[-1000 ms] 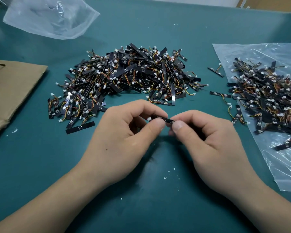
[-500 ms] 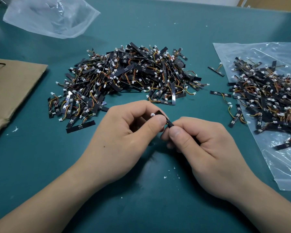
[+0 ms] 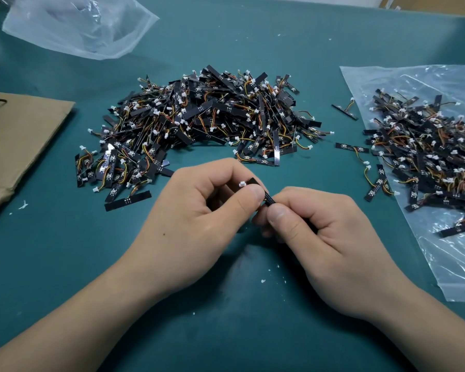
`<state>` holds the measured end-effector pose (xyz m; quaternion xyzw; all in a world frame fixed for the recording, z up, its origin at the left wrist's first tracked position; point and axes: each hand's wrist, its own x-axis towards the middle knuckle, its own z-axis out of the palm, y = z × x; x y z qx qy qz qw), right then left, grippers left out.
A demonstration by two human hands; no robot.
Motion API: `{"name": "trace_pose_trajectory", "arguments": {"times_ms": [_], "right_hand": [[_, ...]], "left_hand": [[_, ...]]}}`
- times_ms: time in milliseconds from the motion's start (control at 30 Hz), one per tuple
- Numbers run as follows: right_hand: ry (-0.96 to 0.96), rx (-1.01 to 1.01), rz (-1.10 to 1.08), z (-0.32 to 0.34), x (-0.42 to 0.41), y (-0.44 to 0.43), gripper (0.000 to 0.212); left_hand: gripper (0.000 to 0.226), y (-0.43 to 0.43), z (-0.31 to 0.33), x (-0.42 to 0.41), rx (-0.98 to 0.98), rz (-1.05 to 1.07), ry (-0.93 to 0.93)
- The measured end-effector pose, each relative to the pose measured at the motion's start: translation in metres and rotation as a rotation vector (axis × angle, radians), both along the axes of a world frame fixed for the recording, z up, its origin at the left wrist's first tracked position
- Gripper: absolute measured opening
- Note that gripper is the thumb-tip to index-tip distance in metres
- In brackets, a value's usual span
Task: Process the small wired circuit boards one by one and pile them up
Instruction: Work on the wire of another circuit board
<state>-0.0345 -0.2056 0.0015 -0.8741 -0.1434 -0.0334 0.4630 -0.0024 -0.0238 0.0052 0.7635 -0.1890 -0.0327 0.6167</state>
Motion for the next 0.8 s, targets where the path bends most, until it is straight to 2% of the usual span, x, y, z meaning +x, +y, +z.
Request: {"name": "trace_pose_trajectory", "arguments": {"times_ms": [800], "right_hand": [[0.016,0.019,0.032,0.0034,-0.0018,-0.0003,0.03]], "left_hand": [[0.016,-0.0003,0.0006,-0.003,0.025,-0.009,-0.028]]}}
